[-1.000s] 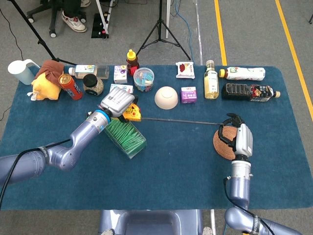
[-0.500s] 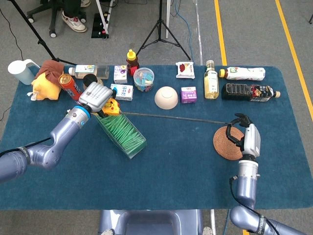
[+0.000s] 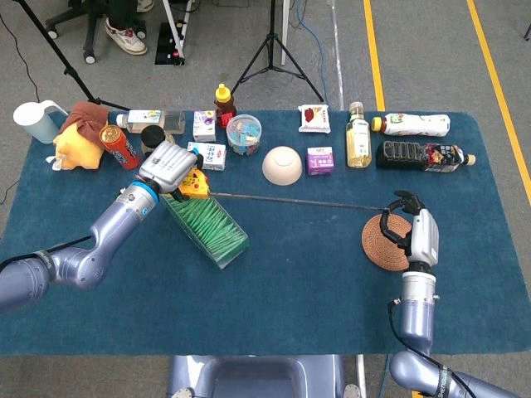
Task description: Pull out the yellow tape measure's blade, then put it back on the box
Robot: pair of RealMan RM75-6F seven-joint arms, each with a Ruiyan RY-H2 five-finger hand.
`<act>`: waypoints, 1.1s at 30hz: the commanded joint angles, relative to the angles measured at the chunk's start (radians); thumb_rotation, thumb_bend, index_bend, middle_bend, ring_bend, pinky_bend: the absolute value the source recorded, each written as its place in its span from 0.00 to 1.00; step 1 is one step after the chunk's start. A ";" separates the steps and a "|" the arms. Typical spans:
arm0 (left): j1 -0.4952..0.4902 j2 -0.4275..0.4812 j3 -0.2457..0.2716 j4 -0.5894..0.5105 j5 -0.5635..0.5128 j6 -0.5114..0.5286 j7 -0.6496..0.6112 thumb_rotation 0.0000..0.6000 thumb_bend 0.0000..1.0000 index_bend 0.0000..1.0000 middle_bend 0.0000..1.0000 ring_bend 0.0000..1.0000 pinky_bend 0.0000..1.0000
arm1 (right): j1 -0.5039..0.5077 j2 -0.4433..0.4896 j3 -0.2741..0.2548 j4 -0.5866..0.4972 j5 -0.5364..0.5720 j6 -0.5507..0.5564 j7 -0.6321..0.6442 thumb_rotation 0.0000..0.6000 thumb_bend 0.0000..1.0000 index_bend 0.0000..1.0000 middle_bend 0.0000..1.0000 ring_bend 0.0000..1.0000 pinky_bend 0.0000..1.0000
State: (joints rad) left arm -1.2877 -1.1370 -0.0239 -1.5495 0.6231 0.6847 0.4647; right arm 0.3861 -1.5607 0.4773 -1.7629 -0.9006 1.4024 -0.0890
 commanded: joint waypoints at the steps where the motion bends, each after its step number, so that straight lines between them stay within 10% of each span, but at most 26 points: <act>1: -0.010 -0.011 -0.008 -0.004 -0.007 0.000 0.007 1.00 0.36 0.64 0.49 0.46 0.63 | 0.006 -0.005 -0.003 -0.004 -0.006 0.000 -0.004 0.90 0.59 0.62 0.27 0.23 0.27; 25: -0.123 -0.190 -0.102 0.006 -0.121 0.079 0.077 1.00 0.36 0.64 0.49 0.46 0.63 | 0.141 -0.134 -0.022 -0.007 -0.035 -0.025 -0.130 0.90 0.55 0.59 0.25 0.21 0.27; 33: -0.127 -0.192 -0.100 0.010 -0.141 0.080 0.088 1.00 0.36 0.64 0.49 0.46 0.63 | 0.139 -0.080 -0.033 -0.026 -0.019 -0.091 -0.113 0.89 0.46 0.02 0.04 0.07 0.24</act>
State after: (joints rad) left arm -1.4146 -1.3292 -0.1243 -1.5395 0.4828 0.7644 0.5525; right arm 0.5272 -1.6579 0.4487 -1.7792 -0.9251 1.3296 -0.2098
